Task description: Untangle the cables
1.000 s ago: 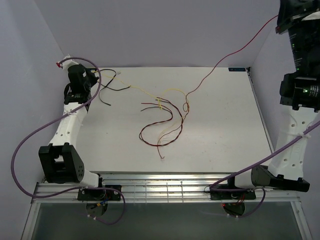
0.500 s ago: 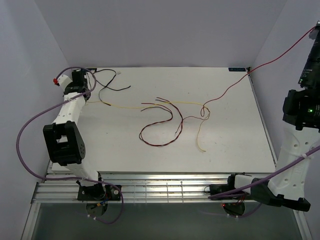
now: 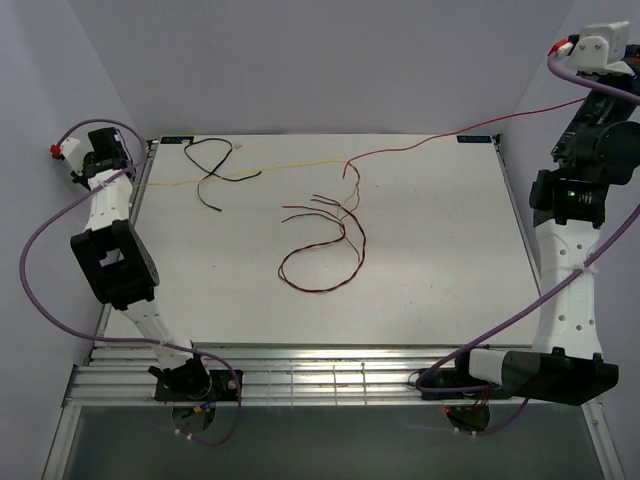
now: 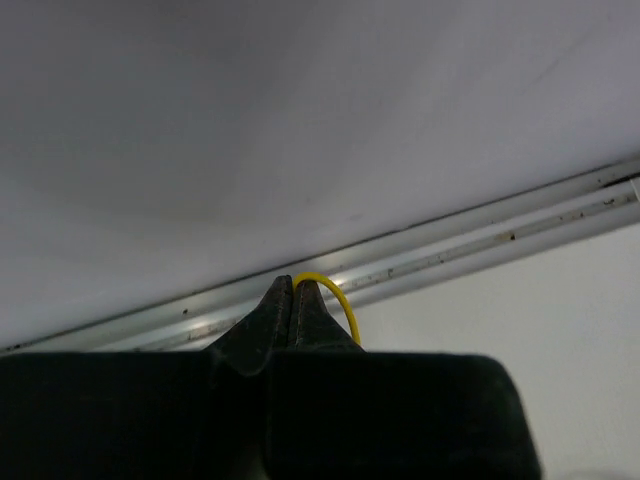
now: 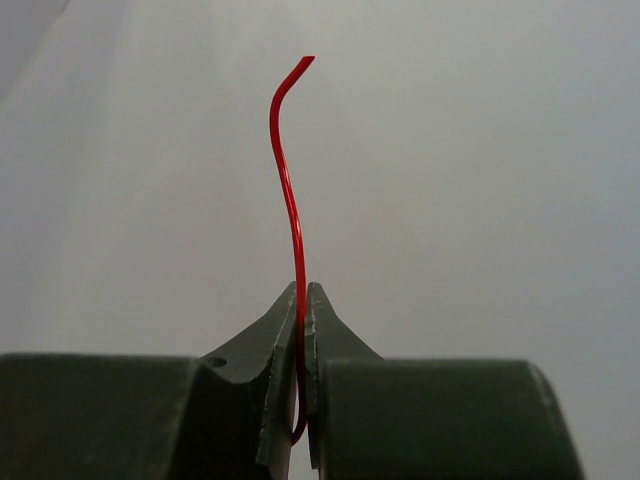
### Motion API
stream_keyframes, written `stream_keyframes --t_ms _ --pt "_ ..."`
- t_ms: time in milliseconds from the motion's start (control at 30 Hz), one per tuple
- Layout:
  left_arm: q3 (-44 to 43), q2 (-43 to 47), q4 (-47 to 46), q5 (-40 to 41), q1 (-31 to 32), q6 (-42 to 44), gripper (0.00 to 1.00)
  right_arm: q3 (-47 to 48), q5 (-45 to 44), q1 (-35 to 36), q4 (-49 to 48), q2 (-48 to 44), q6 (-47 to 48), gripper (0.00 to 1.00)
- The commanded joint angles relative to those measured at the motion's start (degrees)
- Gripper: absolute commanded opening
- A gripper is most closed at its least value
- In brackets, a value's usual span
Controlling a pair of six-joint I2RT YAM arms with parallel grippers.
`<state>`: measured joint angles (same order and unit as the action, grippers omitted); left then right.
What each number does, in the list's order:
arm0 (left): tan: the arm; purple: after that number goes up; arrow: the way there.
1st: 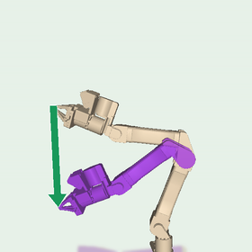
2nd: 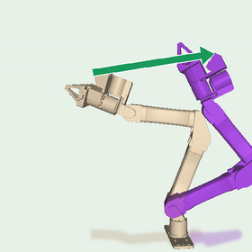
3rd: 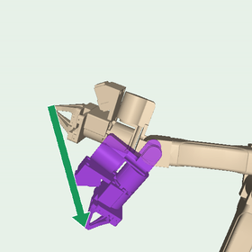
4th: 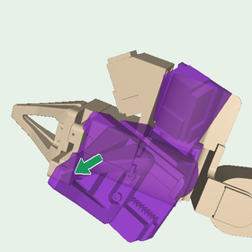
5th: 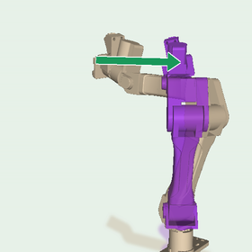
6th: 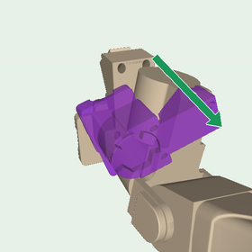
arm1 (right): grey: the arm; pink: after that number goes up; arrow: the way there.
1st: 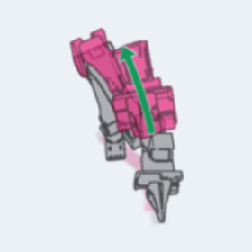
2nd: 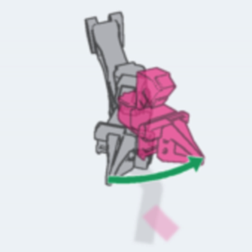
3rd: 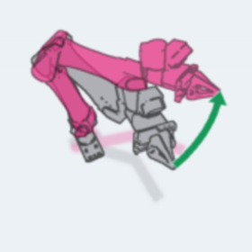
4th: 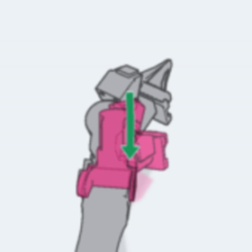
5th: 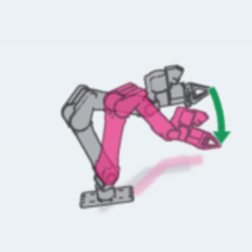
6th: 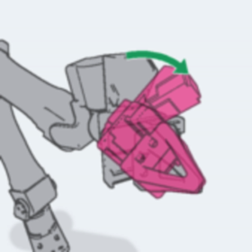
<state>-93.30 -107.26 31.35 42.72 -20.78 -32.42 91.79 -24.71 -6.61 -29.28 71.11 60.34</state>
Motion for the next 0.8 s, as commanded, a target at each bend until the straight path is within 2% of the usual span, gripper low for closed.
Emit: stream_keyframes --t_ms 0,133,267,333,633,767 --pt "-7.4 -4.9 0.3 2.0 -4.1 4.3 0.0 -2.5 -1.9 -0.1 -10.3 -3.2 13.6 0.08" --pt "-12.4 -10.0 -3.3 0.5 -7.2 9.1 0.0 -6.0 0.5 -0.7 -10.8 -4.6 17.7 0.08" --pt "-18.9 -15.8 -3.1 5.5 -9.3 13.7 0.0 -10.0 2.8 -1.7 -11.9 -6.2 19.6 0.08" --pt "-20.2 -17.3 -3.4 5.4 -10.2 15.3 0.0 -11.8 4.0 -3.8 -12.0 -6.7 17.8 0.08" --pt "-16.1 -15.6 -4.6 -1.5 -13.4 13.0 0.0 -14.6 7.4 -7.7 -12.7 -7.1 15.8 0.08" --pt "-16.4 -15.6 -5.2 -0.5 -13.4 13.4 0.0 -14.4 8.1 -8.9 -13.0 -7.2 15.3 0.08"
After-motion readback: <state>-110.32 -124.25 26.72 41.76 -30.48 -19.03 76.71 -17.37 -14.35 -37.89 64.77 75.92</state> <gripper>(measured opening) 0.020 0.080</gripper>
